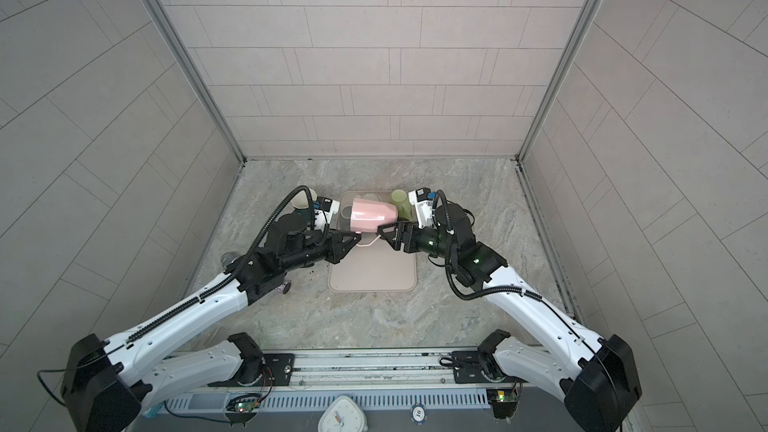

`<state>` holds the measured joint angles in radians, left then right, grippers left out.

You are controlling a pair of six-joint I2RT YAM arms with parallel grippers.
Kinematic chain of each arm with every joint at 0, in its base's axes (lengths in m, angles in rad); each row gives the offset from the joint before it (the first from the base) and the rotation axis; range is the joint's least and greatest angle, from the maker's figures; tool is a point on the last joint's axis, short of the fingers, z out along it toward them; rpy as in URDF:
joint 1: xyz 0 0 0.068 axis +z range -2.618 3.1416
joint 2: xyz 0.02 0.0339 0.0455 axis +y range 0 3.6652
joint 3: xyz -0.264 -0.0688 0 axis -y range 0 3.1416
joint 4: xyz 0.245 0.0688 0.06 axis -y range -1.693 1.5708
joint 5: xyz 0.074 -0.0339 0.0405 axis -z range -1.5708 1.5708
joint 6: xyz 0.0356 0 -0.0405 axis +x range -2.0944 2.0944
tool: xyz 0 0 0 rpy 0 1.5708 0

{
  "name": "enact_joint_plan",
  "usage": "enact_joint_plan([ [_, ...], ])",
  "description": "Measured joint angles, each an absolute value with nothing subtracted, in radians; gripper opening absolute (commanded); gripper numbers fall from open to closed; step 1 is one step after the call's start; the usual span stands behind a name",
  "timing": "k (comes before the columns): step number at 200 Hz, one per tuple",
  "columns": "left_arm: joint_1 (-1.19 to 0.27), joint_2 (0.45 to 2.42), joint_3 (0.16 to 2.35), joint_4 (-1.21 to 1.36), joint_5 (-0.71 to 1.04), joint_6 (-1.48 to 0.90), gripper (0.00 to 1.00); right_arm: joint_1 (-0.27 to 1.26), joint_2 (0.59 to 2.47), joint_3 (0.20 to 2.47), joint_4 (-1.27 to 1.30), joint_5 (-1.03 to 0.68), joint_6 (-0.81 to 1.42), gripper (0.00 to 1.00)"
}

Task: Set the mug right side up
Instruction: 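Withdraw the opened right gripper while the left gripper carries the pink mug away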

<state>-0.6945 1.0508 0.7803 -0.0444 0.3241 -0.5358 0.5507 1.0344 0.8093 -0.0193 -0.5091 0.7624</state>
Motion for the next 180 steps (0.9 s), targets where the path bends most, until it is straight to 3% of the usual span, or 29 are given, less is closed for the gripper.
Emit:
enact_joint_plan([
  [180, -0.630, 1.049, 0.845, -0.365, 0.221, -0.382, 0.00, 0.487, 0.935, 0.775, -0.042, -0.511, 0.729, 0.74],
])
